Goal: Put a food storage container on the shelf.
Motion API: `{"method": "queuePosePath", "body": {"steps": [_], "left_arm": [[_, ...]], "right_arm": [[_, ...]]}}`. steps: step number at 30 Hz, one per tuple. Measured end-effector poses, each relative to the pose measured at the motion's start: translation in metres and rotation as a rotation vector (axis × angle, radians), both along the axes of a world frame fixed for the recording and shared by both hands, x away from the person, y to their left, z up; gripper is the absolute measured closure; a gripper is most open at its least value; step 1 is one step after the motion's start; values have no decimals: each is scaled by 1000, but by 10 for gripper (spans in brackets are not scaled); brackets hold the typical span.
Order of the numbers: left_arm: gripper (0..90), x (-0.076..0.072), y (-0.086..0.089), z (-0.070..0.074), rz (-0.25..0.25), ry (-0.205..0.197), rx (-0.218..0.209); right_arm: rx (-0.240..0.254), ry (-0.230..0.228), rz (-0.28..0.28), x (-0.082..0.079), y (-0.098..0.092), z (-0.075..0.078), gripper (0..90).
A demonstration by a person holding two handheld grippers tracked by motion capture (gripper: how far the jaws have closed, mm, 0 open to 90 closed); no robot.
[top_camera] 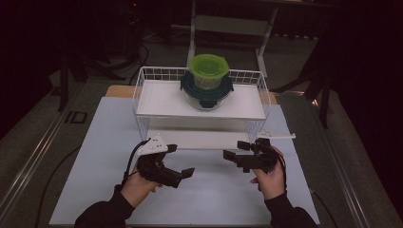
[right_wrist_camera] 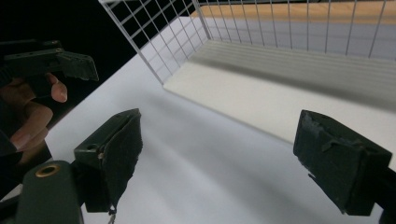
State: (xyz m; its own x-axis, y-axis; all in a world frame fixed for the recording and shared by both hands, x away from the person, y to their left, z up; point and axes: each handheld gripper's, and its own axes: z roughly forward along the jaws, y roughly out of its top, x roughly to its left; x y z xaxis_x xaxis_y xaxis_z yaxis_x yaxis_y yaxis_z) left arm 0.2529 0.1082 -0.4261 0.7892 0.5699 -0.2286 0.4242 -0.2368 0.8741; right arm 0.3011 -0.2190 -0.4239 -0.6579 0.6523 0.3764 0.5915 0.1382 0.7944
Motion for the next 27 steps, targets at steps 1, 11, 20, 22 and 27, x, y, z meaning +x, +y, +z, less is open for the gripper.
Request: {"method": "queuePosePath", "body": {"steps": [1, 11, 20, 22, 27], "left_arm": [[0, 0, 0, 0, 0, 0, 0], [0, -10, 10, -31, 17, 14, 32], [0, -19, 14, -49, 21, 18, 57], [0, -21, 16, -53, 29, 14, 46], [0, -23, 20, -60, 50, 13, 34]], "right_arm": [[-4, 1, -3, -1, -1, -3, 150], [-24, -13, -12, -18, -10, -29, 148], [-53, -7, -41, -29, -21, -51, 148], [-52, 0, -45, -31, -25, -54, 148], [-69, -13, -64, -35, -32, -59, 148]]}}
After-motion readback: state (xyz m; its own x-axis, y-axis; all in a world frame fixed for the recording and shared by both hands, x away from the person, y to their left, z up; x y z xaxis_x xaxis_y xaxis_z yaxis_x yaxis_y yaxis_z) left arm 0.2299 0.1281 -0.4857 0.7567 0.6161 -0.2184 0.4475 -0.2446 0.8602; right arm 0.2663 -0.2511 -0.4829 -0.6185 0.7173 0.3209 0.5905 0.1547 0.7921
